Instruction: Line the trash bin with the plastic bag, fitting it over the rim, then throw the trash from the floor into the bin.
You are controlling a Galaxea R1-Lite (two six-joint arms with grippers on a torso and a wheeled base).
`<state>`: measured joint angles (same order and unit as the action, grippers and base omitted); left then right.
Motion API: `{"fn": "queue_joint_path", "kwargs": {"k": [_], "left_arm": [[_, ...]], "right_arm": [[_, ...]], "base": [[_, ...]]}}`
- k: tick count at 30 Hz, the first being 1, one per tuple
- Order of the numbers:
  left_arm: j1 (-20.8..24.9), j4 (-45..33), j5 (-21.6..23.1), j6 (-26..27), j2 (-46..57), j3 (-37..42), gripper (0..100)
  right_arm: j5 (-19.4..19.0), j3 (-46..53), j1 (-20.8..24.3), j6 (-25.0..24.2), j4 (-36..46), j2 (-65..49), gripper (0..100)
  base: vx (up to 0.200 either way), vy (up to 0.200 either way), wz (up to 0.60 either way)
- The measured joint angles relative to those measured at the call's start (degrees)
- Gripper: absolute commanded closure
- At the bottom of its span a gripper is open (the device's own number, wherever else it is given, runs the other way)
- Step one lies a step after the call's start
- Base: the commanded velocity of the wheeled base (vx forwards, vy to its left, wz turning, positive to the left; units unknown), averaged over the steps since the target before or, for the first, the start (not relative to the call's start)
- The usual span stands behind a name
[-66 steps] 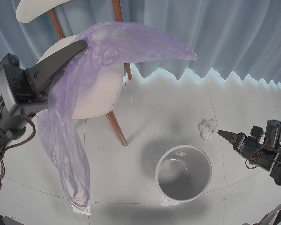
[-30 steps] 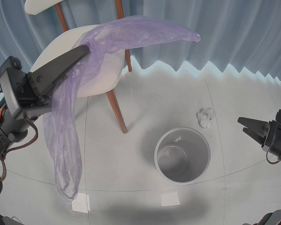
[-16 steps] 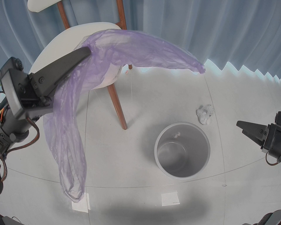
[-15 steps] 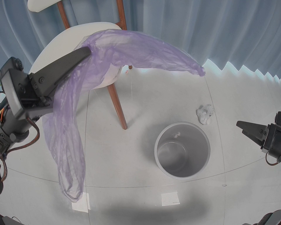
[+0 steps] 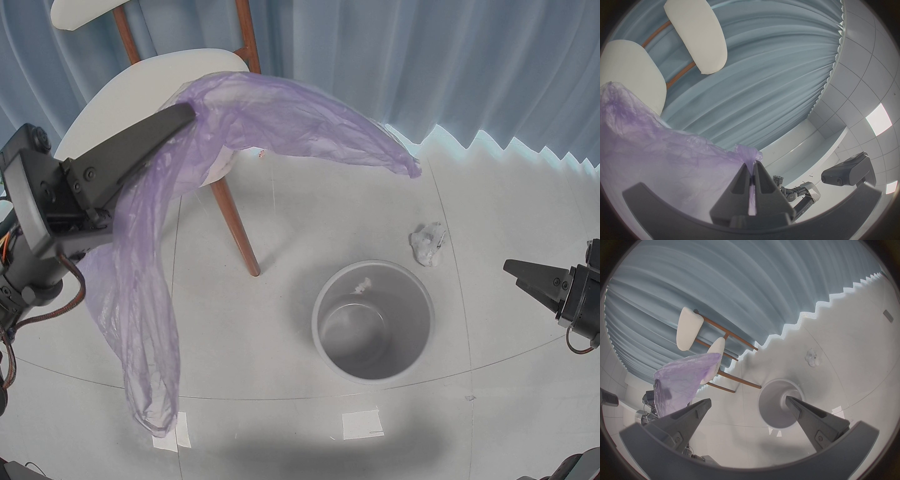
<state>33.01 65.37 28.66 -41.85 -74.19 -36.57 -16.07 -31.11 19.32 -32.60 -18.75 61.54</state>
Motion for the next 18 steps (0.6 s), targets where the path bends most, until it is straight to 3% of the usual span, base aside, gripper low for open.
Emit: {"fn": "queue_joint_path", "kwargs": {"k": [4,9,18], "left_arm": [[0.2,0.0,0.2,0.5,0.0,0.5,100],[1.9,0.0,0.3,4.9,-0.1,1.6,100],[6.0,0.6,2.8,5.4,0.0,2.5,100]], "right_arm": [[0.0,0.0,0.0,0.0,0.0,0.0,0],[0.0,0.0,-0.1,0.0,0.0,0.1,0],[-0.2,0.5,0.0,0.0,-0.2,0.5,0]], "base": [[0.000,0.000,0.00],[0.000,0.000,0.00],[0.000,0.000,0.00]]}}
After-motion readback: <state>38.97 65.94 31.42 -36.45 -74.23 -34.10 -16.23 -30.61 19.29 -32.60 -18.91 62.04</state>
